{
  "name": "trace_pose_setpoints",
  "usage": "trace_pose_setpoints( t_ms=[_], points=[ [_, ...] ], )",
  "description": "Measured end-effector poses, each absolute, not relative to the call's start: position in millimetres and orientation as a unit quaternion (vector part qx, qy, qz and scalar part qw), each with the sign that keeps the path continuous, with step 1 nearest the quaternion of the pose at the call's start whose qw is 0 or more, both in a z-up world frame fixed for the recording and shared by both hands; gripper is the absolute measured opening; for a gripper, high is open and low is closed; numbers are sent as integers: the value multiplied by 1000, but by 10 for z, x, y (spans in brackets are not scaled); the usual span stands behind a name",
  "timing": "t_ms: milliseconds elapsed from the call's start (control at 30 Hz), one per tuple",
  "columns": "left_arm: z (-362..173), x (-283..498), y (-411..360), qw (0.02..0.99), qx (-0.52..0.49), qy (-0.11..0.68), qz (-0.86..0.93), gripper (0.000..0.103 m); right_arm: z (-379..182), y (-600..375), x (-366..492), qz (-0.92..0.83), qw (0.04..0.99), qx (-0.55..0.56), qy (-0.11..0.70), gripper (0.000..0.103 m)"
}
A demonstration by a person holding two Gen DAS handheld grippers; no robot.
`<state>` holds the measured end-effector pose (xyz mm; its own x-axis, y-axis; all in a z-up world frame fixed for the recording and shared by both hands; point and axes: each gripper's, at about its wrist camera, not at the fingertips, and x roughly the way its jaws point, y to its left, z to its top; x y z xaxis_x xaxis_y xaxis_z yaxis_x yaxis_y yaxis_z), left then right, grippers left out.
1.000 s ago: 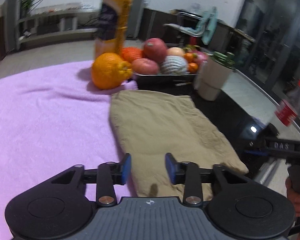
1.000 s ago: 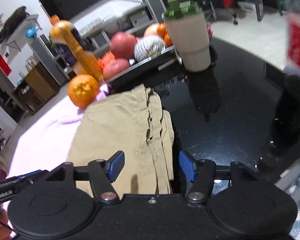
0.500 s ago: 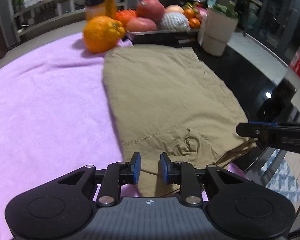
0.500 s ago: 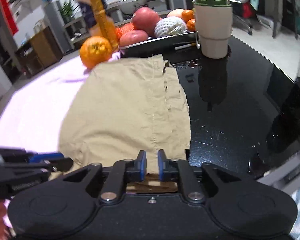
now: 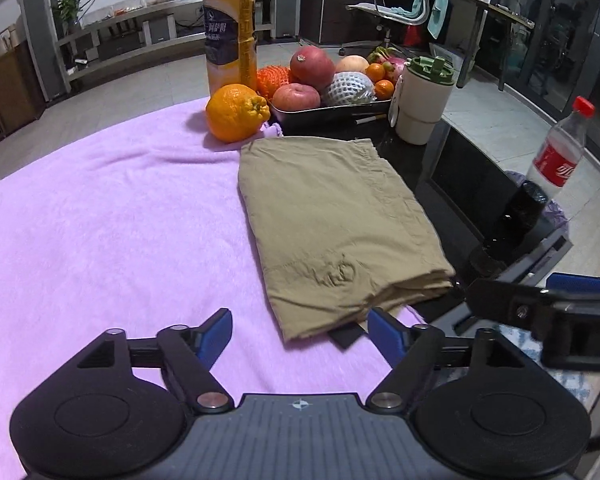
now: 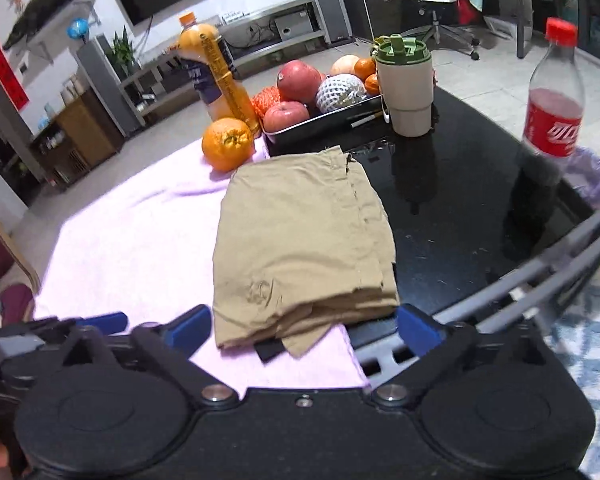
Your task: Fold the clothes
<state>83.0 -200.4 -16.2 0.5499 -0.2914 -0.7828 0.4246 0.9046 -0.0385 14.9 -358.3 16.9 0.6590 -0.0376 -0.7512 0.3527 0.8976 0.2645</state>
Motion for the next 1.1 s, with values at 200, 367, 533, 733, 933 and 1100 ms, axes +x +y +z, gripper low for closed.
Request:
trace_pose_setpoints(
  t_ms=[200,367,533,733,933,1100],
  points=[
    [29,676,-1886,869,46,440,-220,92,525,-3372,-30,-146,886,170,405,103],
    [147,509,-1842,872,53,435,-219,94,719,-3252,-147,-151,884,157,413,103],
    [246,370,-1783,866,45,439,-233,94,812,-3185,-198,-152,876,157,429,103],
    [362,223,-1736,869,49,431,-239,94,907,-3096,-279,-153,878,143,431,103],
    [370,184,-1711,870,50,428,-238,94,944,-3044,-304,-155,880,133,430,103],
    [354,174,-1705,874,56,425,-230,95,924,-3036,-293,-155,880,131,429,103]
  ],
)
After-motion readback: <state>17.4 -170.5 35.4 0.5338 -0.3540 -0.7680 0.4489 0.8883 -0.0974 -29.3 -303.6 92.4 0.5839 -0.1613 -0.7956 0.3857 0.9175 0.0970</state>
